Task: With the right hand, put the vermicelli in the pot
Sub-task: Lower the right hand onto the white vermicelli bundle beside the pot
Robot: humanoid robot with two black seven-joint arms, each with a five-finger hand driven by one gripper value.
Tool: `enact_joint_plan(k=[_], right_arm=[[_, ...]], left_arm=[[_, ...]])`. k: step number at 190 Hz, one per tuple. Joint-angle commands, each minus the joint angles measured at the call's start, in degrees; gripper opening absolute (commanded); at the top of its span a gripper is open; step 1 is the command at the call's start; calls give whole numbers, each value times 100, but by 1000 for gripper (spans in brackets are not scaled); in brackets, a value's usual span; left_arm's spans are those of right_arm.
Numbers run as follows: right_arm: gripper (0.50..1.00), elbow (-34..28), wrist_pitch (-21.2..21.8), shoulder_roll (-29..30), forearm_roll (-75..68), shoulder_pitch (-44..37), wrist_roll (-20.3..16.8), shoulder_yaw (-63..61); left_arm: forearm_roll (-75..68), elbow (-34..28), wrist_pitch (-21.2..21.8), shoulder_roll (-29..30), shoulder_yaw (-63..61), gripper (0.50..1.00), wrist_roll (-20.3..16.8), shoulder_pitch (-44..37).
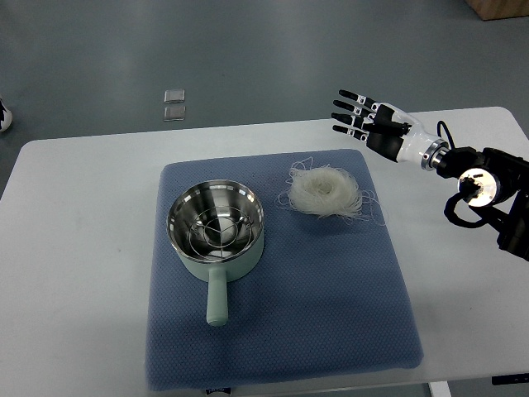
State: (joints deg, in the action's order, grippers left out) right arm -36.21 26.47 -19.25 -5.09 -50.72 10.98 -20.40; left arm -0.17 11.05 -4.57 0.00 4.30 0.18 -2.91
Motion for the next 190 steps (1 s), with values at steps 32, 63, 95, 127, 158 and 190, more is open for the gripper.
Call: enact_joint_plan(k=[32,63,95,127,158,190], right_arm=[[926,0,-37,-18,17,-16,-8,36],[926,9,-55,-79,228,-60,-35,53],[926,9,-63,-79,1309,-175,-8,36],[926,0,-213,-53,2995,-412,71,27],[926,-70,-239,-26,4790,-667,458,27],[926,-299,-239,-18,6942,-887,818,44]], left_arm=[[0,2,8,0,0,1000,8,1],[0,-15,26,0,18,1000,0,54],[0,-24,44,0,18,1000,0,71],[0,-24,44,0,27,1000,0,71],[0,-24,52,0,18,1000,0,71],[0,-24,52,0,18,1000,0,71]])
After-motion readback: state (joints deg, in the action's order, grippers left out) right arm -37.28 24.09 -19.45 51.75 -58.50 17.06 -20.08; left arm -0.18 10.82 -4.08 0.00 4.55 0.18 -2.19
